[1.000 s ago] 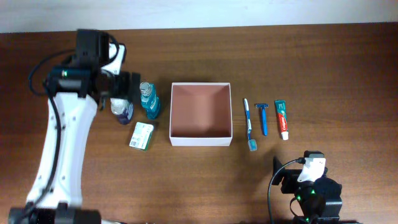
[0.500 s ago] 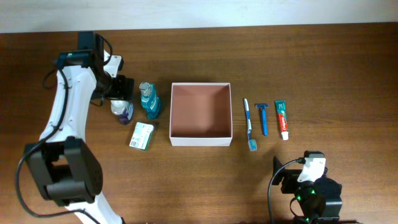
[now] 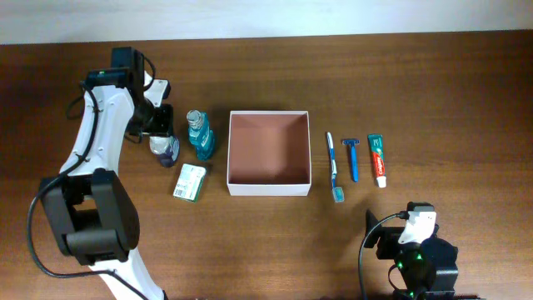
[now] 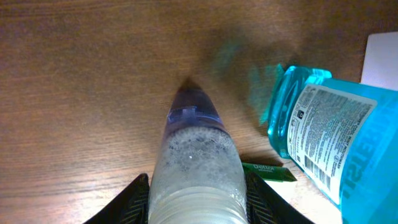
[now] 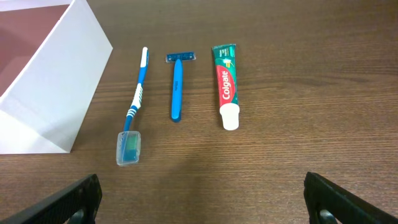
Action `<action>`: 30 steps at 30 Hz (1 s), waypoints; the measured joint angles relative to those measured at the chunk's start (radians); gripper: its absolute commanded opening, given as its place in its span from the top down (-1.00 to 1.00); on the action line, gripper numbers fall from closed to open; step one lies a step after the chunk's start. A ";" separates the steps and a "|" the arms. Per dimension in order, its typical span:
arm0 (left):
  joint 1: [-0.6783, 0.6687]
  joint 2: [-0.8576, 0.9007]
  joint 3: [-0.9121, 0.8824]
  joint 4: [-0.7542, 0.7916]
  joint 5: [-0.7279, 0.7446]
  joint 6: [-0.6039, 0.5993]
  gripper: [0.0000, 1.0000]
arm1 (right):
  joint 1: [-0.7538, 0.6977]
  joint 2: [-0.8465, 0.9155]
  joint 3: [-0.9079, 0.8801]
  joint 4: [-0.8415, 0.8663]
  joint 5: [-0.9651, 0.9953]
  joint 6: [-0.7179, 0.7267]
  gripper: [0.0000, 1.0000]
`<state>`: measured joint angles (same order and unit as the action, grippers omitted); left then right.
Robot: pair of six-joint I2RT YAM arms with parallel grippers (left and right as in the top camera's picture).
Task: Pack container
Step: 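Lift the soap bottle and lower it into the box's back right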
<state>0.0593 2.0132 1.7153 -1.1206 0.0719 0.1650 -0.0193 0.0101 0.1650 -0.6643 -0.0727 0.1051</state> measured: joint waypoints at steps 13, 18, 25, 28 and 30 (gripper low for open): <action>0.000 -0.028 0.324 -0.346 0.000 -0.011 0.99 | 0.000 0.000 0.000 0.000 0.000 0.000 -0.98; -0.026 -0.191 0.433 -0.399 0.031 -0.035 0.99 | 0.000 0.000 0.000 0.000 0.000 0.000 -0.98; -0.301 -0.347 0.444 -0.391 0.083 -0.118 0.99 | 0.000 0.000 0.000 0.000 0.000 0.000 -0.98; -0.407 -0.331 0.385 -0.287 0.094 -0.183 0.99 | 0.000 0.000 0.000 0.000 0.000 0.000 -0.98; -0.471 -0.301 0.324 -0.206 0.098 -0.236 0.99 | 0.000 0.000 0.000 0.000 0.000 0.000 -0.98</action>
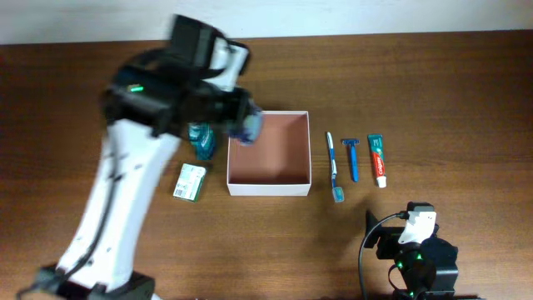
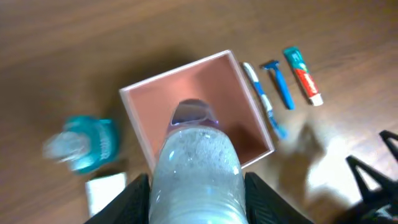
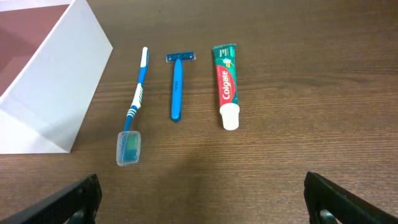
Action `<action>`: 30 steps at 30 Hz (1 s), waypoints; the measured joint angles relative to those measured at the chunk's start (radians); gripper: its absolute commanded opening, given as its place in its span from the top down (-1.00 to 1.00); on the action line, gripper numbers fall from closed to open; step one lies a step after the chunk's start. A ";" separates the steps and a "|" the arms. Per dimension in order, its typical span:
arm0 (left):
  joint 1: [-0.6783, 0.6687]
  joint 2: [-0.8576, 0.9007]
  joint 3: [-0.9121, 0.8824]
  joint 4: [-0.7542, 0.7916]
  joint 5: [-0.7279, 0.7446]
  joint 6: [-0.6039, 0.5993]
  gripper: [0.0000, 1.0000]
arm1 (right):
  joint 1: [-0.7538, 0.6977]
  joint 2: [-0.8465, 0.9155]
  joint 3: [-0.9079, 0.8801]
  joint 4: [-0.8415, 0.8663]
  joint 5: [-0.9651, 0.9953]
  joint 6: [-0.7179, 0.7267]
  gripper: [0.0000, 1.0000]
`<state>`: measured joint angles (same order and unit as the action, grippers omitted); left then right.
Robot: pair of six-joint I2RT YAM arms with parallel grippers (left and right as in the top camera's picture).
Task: Pack container
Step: 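Lift the soap bottle and lower it into the box's back right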
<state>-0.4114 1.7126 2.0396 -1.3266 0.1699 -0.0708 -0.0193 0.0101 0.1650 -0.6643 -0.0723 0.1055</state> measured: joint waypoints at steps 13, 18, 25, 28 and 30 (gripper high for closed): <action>-0.199 0.386 -0.135 0.300 -0.156 -0.133 0.98 | 0.000 0.000 0.000 0.000 0.000 0.000 -0.98; -0.229 0.435 -0.136 0.364 -0.198 -0.134 0.95 | 0.000 0.000 0.000 0.000 0.000 0.000 -0.98; -0.230 0.440 -0.136 0.451 -0.257 -0.136 -0.22 | 0.000 0.000 0.000 0.000 0.000 0.000 -0.98; -0.231 0.440 -0.135 0.440 -0.262 -0.135 -0.84 | 0.000 0.000 0.000 0.000 0.000 0.000 -0.97; -0.231 0.440 -0.129 0.410 -0.265 -0.139 -0.98 | 0.000 0.000 0.000 0.000 0.000 0.000 -0.98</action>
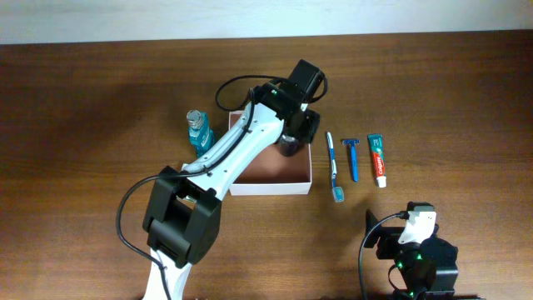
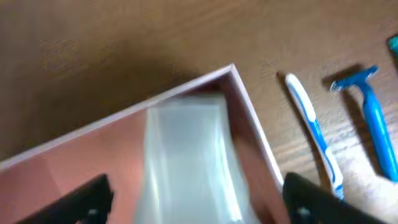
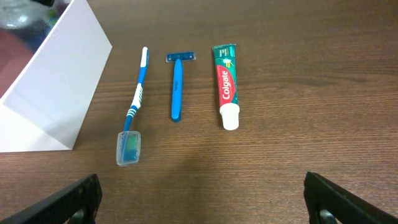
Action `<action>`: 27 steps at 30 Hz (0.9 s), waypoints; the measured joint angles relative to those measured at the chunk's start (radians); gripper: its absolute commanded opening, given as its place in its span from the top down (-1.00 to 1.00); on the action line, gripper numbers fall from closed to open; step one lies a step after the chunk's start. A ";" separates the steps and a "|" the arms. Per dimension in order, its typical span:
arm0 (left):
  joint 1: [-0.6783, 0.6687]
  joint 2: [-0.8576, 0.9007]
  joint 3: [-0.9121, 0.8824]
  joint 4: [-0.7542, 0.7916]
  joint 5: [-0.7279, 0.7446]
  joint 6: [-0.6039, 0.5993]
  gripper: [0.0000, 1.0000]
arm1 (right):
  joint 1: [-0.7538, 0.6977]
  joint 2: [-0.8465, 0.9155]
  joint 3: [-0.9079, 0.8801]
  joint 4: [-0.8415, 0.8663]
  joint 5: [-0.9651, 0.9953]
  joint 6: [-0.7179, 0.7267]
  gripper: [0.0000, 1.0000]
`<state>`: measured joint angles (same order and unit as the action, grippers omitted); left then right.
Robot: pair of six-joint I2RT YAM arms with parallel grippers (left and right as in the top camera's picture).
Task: Pack container
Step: 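Lift the soap bottle and lower it into the box's back right, then grasp the blue mouthwash bottle with the left gripper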
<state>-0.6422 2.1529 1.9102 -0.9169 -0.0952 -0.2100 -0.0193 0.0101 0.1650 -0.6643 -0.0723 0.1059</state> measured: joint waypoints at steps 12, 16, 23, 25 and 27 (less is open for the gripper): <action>0.003 -0.002 0.466 -0.641 -0.018 0.039 -0.98 | 0.000 0.000 0.000 0.000 0.000 0.000 -0.98; 0.036 -0.019 0.571 -0.766 -0.076 0.075 -0.99 | 0.000 0.000 0.000 0.000 0.000 -0.001 -0.98; 0.258 -0.056 0.576 -0.767 -0.073 0.083 -0.99 | 0.000 0.000 0.000 0.000 0.000 0.000 -0.98; 0.327 -0.056 0.568 -0.762 -0.049 0.086 -0.99 | 0.000 0.000 0.000 0.000 0.000 0.000 -0.97; 0.393 -0.063 0.529 -0.723 -0.003 0.105 -0.99 | 0.000 0.000 0.000 0.000 0.000 0.000 -0.98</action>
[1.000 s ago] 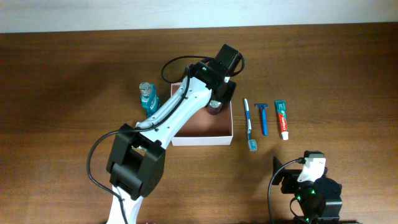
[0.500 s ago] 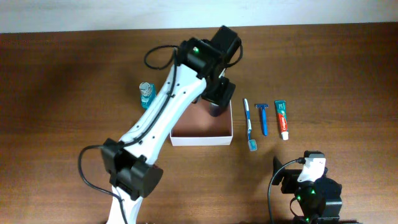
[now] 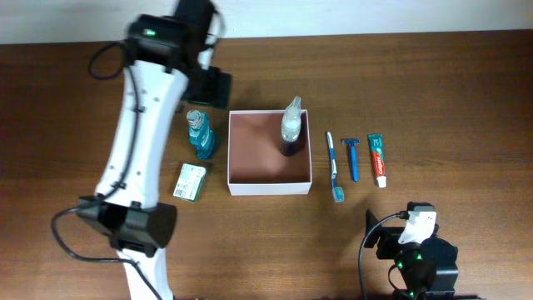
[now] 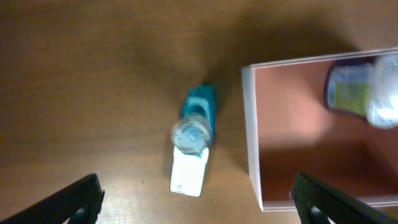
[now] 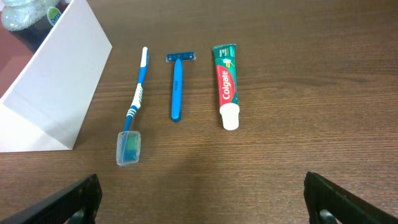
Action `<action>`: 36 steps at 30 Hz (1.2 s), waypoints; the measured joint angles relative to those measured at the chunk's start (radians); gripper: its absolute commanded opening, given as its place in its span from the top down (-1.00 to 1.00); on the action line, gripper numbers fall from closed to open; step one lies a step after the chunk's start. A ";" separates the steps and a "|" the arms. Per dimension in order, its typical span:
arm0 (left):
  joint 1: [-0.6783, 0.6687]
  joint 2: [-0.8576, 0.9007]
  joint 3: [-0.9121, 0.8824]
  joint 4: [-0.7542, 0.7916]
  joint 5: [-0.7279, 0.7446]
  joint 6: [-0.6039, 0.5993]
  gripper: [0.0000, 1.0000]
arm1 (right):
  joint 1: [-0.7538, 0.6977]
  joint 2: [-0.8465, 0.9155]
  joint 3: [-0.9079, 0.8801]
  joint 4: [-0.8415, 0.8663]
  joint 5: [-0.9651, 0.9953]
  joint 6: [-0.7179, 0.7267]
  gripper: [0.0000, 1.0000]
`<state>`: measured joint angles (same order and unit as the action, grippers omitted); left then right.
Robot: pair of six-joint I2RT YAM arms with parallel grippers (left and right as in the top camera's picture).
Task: Pack container
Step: 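Grasp the blue mouthwash bottle with the left gripper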
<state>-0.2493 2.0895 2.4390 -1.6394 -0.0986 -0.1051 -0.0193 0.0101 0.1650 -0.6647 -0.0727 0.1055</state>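
The white box point(image 3: 268, 189) with a brown inside stands mid-table. A clear bottle point(image 3: 290, 125) with a dark end stands in its back right corner; the left wrist view shows this bottle point(image 4: 367, 93) too. My left gripper point(image 3: 208, 85) hangs open and empty high over the table, left of the box. Below it are the teal mouthwash bottle point(image 4: 196, 121) and the green-white soap box point(image 4: 188, 171). A toothbrush point(image 5: 134, 106), a razor point(image 5: 177, 87) and toothpaste point(image 5: 227, 87) lie right of the box. My right gripper point(image 5: 202, 199) rests open near the front edge.
The mouthwash bottle point(image 3: 199, 133) stands close to the box's left wall, with the soap box point(image 3: 191, 181) in front of it. The box's right wall point(image 5: 56, 93) is just left of the toothbrush. The left arm reaches in from the table's front left.
My left gripper has moved from over the box's back right corner to a high spot left of the box, above the mouthwash bottle. The clear bottle stays in the box. The right arm is unmoved.
My left gripper was shut on the clear bottle lying on the table left of the mouthwash. It then held the bottle above the box. Later it was open with the bottle in the box's back right corner, and now it hangs empty left of the box.
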 measured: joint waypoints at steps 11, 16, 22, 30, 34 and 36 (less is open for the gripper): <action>0.042 -0.008 -0.482 0.340 0.111 0.061 -0.87 | 0.000 0.000 0.000 0.000 0.000 0.000 -0.98; 0.042 -0.008 -0.583 0.414 0.117 0.070 -0.53 | 0.000 0.000 0.000 0.000 0.000 0.000 -0.98; 0.042 -0.008 -0.588 0.432 0.113 0.077 -0.18 | 0.000 0.000 0.000 0.000 0.000 0.000 -0.98; 0.042 -0.008 -0.588 0.420 0.087 0.079 0.26 | 0.000 0.000 0.000 0.000 0.000 0.000 -0.98; 0.044 -0.008 -0.587 0.398 0.084 0.080 0.31 | 0.000 0.000 0.000 0.000 0.000 0.000 -0.98; 0.044 -0.008 -0.576 0.360 0.084 0.080 0.31 | 0.000 0.000 0.000 0.000 0.000 0.000 -0.98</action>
<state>-0.2050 2.0811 1.8626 -1.2797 -0.0151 -0.0254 -0.0193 0.0101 0.1650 -0.6643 -0.0727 0.1055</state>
